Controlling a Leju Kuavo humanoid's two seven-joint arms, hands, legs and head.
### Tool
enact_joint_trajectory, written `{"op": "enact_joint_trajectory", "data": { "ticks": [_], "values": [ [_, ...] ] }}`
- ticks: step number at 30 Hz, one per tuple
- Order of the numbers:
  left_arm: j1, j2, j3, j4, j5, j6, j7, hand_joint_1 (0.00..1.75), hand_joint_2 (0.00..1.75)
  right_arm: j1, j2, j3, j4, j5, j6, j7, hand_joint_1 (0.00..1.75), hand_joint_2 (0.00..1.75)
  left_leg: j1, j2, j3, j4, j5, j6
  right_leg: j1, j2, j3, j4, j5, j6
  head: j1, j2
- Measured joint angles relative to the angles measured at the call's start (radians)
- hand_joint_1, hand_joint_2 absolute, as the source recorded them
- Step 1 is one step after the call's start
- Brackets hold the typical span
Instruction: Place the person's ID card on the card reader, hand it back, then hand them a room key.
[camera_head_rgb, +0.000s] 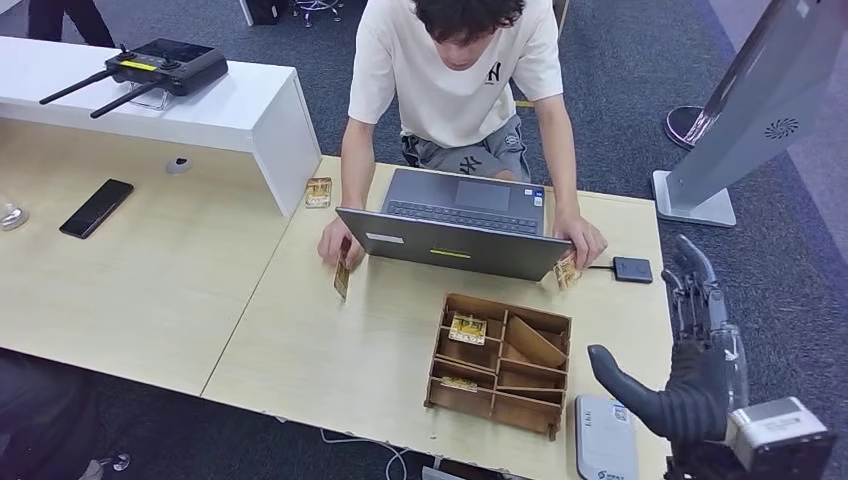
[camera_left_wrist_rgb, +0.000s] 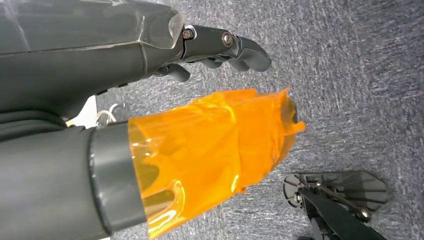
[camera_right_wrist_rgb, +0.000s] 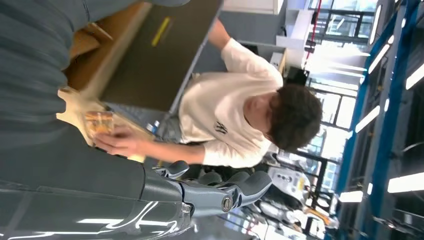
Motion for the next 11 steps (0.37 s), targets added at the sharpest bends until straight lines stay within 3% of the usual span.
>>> {"op": "enact_joint_trajectory", "data": {
  "ticks": [1, 11],
  "values": [
    [0.002, -0.003, 0.009, -0.007, 0.0, -0.003, -0.002, 0.0, 0.0, 0.024, 0.0, -0.005, -0.008, -0.014, 0.012, -0.004, 0.0, 0.0, 0.0, 0.0, 0.0, 0.0, 0.0, 0.0, 0.0, 0.001, 0.0, 0.0, 0.0, 0.0, 0.0, 0.0],
    [0.008, -0.03, 0.081, -0.07, 0.002, -0.029, -0.012, 0.0, 0.0, 0.191, -0.024, -0.012, -0.049, -0.029, 0.025, 0.012, 0.0, 0.0, 0.0, 0.001, 0.0, 0.0, -0.001, 0.0, 0.0, 0.001, 0.0, 0.0, -0.001, 0.0, 0.0, 0.0]
  ]
}}
